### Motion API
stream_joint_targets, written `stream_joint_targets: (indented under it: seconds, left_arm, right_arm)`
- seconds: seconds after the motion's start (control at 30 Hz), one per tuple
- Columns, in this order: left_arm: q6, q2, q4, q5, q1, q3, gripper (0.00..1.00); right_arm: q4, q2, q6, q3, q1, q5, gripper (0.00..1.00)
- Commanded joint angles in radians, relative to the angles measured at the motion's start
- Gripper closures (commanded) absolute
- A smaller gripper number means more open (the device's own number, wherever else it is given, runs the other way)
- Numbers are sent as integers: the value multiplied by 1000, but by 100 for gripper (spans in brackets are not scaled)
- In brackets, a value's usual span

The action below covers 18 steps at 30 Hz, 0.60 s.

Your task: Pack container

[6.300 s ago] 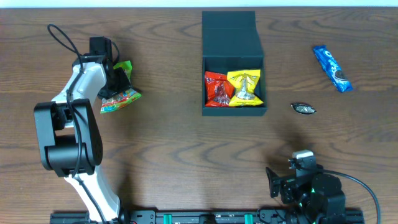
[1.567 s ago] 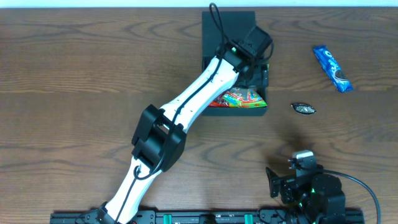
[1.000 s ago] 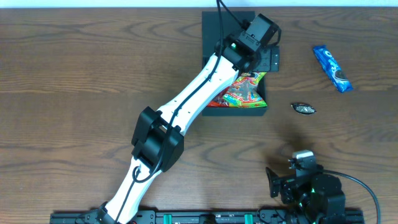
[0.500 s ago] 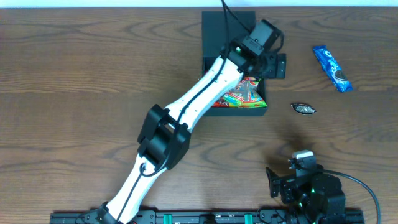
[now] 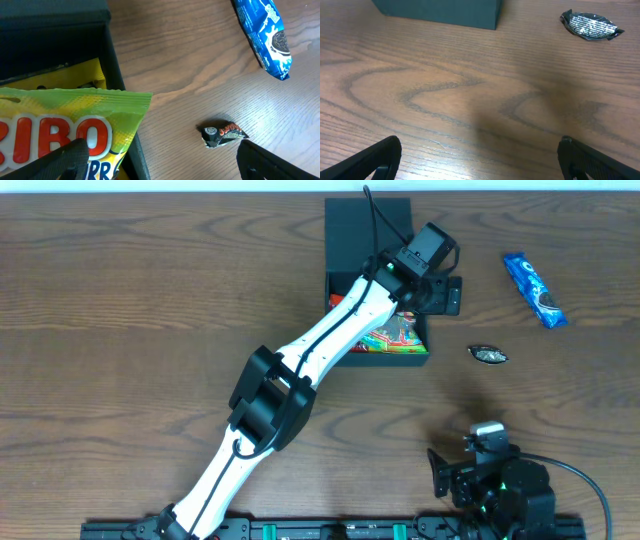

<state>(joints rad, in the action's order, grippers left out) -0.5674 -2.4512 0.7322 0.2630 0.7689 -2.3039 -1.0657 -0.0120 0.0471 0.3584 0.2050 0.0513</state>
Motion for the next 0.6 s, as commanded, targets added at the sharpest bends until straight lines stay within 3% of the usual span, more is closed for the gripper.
stream_joint_targets:
  seconds: [0.0, 0.27, 0.57]
  left_arm:
    - [15, -26, 11, -12, -10, -16, 4]
    - [20, 27, 23, -8, -20, -16, 4]
    - [75, 232, 81, -37, -35, -16, 4]
  right_arm:
    - [-7, 6, -11, -2, -8, -2, 1]
    - [-7, 6, -11, -2, -8, -2, 1]
    - [-7, 6, -11, -2, -8, -2, 1]
